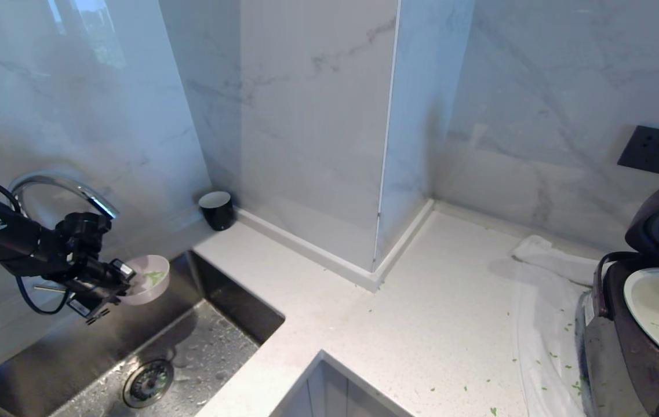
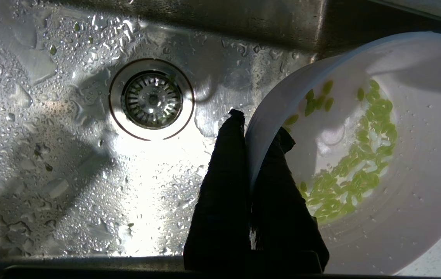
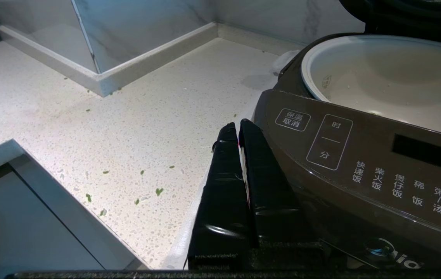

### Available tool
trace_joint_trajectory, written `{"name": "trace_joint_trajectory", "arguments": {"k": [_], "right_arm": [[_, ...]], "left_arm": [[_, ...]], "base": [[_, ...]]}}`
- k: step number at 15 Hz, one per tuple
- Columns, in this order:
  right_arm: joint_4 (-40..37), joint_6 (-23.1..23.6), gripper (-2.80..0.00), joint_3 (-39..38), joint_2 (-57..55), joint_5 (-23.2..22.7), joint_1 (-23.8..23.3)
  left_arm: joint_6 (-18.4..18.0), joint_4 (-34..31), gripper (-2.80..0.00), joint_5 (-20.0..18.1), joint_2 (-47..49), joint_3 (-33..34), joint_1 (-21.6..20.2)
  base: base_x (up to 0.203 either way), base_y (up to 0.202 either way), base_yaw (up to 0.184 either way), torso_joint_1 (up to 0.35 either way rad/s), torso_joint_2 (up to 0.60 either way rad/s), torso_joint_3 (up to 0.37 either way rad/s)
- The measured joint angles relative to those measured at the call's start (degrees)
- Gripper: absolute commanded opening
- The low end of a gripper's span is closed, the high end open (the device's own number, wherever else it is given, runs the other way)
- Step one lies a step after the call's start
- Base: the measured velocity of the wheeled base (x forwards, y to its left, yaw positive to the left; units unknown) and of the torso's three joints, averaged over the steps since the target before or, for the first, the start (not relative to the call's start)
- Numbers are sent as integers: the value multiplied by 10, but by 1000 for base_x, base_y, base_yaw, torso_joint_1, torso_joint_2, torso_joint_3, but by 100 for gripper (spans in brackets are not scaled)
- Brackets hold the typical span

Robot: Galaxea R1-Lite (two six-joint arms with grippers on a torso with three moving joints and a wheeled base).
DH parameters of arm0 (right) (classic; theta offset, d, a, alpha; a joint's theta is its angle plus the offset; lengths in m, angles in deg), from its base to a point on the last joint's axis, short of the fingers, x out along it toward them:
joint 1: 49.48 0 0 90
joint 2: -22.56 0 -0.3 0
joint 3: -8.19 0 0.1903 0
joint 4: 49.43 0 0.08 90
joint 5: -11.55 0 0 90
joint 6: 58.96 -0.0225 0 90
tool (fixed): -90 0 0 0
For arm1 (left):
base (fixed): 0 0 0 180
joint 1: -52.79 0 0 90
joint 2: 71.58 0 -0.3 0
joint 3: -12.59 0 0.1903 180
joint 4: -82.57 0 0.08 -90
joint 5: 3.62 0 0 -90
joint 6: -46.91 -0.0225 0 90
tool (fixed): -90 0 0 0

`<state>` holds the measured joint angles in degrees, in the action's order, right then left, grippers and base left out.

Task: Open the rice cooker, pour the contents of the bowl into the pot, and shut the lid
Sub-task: Fill a bowl with water from the tap

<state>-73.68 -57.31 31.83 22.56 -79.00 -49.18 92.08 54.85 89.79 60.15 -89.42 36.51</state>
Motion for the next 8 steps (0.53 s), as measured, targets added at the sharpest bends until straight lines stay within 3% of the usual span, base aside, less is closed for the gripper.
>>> {"name": "trace_joint_trajectory", "arguments": {"k": [8], "right_arm": [[0, 0, -280, 0, 0, 0, 0]], "left_arm": [[3, 2, -280, -1, 2, -2, 2]], "base": [[0, 0, 0, 0, 0, 0]]}}
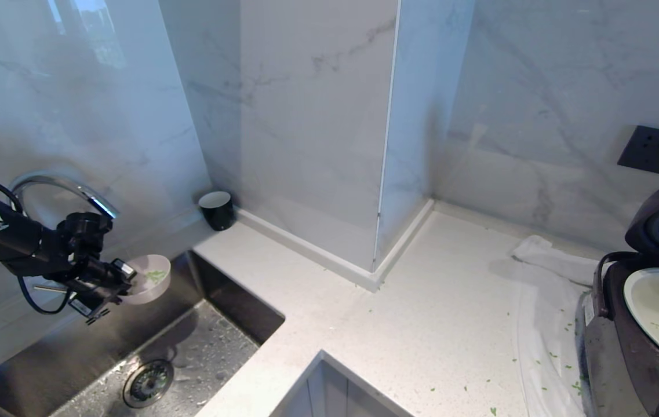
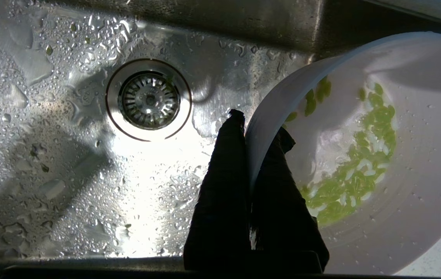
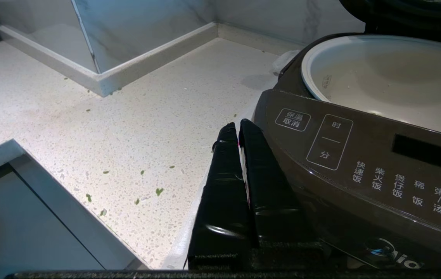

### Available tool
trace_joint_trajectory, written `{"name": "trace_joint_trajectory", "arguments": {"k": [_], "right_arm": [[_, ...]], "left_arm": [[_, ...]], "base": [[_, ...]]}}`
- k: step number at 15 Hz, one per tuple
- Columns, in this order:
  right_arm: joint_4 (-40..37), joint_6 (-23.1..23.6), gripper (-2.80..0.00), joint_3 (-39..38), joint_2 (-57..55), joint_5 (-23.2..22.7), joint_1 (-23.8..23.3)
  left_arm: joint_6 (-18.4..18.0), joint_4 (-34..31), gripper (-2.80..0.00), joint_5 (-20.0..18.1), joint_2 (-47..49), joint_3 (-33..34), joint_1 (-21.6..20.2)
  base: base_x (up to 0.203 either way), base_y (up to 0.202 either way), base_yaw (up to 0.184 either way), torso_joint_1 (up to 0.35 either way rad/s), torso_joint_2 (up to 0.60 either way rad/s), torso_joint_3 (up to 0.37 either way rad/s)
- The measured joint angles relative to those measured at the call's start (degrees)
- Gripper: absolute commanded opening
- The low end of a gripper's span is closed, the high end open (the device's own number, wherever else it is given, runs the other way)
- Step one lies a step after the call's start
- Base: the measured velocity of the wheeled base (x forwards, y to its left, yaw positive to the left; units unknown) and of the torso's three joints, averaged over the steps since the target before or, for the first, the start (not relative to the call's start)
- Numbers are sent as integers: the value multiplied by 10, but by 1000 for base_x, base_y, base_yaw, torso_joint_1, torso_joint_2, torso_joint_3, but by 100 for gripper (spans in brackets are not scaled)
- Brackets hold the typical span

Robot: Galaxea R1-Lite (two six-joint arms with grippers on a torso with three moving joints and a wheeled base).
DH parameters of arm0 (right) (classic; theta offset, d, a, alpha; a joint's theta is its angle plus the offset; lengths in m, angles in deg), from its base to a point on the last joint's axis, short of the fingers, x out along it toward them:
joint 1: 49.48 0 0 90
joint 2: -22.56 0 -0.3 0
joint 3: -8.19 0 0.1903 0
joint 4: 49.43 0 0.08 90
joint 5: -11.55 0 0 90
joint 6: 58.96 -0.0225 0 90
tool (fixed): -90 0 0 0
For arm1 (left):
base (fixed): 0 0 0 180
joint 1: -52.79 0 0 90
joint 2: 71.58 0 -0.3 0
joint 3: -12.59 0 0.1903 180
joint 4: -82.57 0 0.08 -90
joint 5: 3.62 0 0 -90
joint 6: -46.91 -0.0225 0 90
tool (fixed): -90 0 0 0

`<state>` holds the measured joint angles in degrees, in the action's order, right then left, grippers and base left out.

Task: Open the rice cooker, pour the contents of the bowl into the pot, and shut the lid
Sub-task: Fill a bowl with water from the tap

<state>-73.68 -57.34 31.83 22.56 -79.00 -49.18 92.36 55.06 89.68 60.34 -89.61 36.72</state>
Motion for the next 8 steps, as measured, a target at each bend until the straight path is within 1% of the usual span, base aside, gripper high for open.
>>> {"name": "trace_joint_trajectory", "arguments": {"k": [8], "right_arm": [[0, 0, -280, 0, 0, 0, 0]], "left_arm": [[0, 2, -280, 0, 8, -7, 0]], "base": [[0, 0, 0, 0, 0, 0]]}}
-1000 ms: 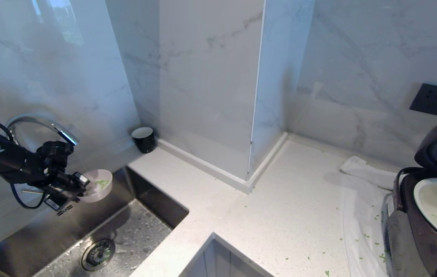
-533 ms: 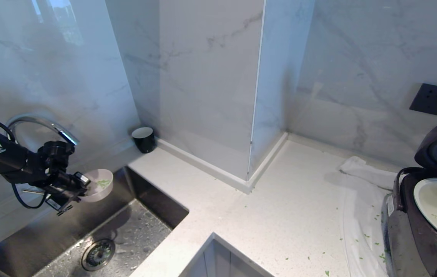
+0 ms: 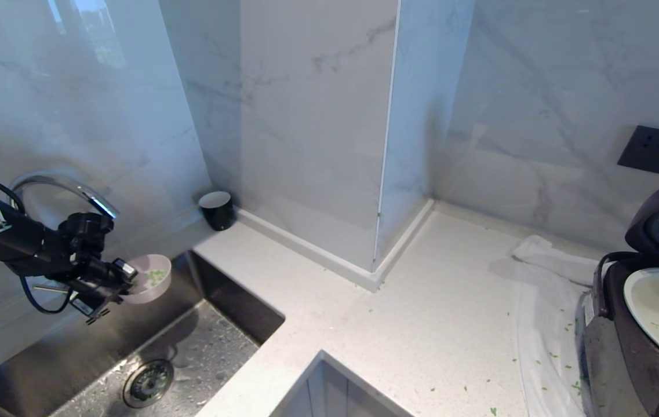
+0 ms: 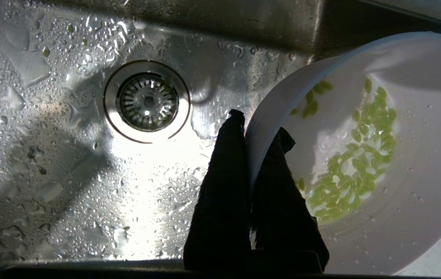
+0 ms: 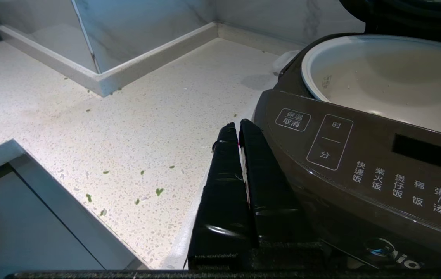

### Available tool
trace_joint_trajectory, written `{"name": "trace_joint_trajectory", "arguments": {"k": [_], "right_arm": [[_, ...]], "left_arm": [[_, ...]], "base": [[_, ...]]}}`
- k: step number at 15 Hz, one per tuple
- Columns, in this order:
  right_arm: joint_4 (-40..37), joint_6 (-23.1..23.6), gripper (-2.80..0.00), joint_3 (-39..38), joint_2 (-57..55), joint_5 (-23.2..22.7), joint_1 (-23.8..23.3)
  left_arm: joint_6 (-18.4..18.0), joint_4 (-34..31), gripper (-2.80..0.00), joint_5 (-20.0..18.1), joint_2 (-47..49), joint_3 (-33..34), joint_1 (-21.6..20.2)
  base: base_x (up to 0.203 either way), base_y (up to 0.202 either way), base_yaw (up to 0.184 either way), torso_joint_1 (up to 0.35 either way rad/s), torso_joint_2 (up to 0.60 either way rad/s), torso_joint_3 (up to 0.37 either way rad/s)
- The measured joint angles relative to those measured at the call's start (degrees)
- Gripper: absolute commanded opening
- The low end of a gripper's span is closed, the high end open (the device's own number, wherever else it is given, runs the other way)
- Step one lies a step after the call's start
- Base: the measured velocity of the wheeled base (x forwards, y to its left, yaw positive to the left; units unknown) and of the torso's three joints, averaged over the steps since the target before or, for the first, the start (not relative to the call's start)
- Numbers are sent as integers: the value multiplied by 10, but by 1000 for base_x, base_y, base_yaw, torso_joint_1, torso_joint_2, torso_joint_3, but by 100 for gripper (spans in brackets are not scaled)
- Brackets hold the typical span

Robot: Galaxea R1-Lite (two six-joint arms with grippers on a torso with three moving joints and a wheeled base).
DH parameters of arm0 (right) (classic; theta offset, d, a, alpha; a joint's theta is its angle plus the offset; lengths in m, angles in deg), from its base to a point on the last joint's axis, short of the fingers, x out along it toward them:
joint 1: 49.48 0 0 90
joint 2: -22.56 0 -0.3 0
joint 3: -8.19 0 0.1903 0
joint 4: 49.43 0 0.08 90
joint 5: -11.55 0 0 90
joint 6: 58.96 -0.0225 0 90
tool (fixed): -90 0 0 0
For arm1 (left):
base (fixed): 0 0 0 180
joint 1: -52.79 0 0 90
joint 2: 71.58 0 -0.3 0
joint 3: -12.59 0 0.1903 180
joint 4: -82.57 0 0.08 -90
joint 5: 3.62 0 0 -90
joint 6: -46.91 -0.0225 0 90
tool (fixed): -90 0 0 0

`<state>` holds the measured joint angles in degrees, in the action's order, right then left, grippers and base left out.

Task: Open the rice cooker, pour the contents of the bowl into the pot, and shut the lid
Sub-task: Fill a bowl with water from the tap

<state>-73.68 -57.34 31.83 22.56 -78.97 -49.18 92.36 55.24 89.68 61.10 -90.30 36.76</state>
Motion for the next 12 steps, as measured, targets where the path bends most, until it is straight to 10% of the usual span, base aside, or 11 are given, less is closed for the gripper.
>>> {"name": "trace_joint_trajectory", "arguments": {"k": [12], "right_arm": [[0, 0, -280, 0, 0, 0, 0]], "left_arm": [[0, -1, -280, 0, 3, -2, 0]], "base": [[0, 0, 0, 0, 0, 0]]}}
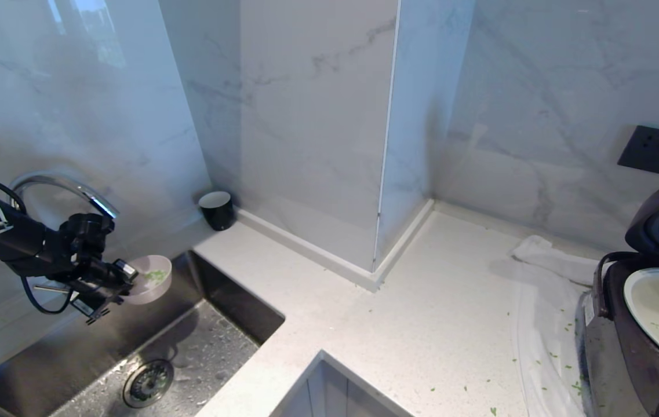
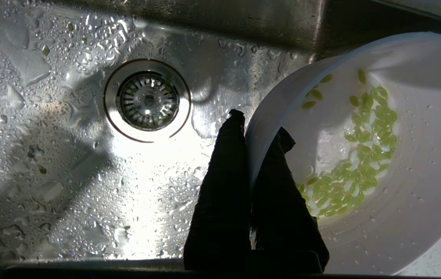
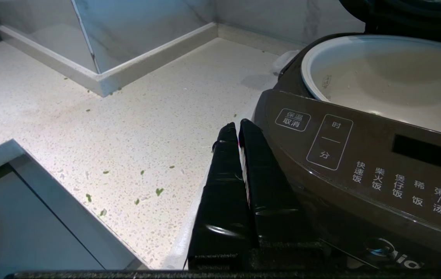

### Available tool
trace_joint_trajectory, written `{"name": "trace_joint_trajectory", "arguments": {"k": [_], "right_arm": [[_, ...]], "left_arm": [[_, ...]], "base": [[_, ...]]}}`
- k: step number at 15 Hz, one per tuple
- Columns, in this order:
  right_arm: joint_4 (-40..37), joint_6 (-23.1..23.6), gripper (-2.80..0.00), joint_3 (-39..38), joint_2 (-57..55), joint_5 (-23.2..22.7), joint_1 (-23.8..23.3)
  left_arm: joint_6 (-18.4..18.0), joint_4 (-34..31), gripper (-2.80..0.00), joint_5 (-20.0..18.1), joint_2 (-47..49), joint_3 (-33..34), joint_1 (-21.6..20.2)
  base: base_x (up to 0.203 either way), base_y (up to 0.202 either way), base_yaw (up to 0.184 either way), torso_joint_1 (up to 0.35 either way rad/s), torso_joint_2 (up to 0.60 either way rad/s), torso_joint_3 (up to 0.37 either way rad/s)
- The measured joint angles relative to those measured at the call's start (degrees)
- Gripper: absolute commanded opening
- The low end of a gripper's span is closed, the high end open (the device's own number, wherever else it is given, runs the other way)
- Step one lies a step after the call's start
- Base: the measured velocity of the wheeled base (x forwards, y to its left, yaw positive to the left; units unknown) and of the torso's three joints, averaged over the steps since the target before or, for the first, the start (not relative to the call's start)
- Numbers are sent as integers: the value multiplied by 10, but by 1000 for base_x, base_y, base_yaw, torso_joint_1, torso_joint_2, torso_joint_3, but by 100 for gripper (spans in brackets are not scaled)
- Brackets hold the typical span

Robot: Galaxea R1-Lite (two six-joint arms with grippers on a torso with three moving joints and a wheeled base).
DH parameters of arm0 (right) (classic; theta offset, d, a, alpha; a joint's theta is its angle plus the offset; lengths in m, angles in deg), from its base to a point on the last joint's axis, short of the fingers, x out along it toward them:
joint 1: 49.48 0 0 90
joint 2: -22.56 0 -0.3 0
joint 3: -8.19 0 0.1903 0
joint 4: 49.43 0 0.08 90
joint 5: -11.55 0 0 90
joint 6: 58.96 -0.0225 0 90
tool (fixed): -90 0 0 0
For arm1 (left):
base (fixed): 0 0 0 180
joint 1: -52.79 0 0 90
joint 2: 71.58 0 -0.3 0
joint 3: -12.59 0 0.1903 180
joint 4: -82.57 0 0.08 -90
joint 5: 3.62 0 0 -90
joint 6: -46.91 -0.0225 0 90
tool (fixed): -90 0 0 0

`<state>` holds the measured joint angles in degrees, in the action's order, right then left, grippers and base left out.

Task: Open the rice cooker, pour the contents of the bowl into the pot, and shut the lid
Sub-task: Fill a bowl with water from the tap

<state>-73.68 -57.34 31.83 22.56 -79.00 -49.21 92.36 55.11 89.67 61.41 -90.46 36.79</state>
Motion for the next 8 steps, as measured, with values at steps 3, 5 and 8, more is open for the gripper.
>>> {"name": "trace_joint_trajectory", "arguments": {"k": [3, 5, 8], "right_arm": [[0, 0, -280, 0, 0, 0, 0], [0, 0, -280, 0, 0, 0, 0], [0, 0, -280, 0, 0, 0, 0]], "left_arm": [[0, 0, -280, 0, 0, -1, -2], [0, 0, -280, 0, 0, -1, -2], [0, 0, -280, 0, -2, 2, -1]], "base": [[0, 0, 0, 0, 0, 0], [0, 0, 0, 0, 0, 0], [0, 0, 0, 0, 0, 0]]}}
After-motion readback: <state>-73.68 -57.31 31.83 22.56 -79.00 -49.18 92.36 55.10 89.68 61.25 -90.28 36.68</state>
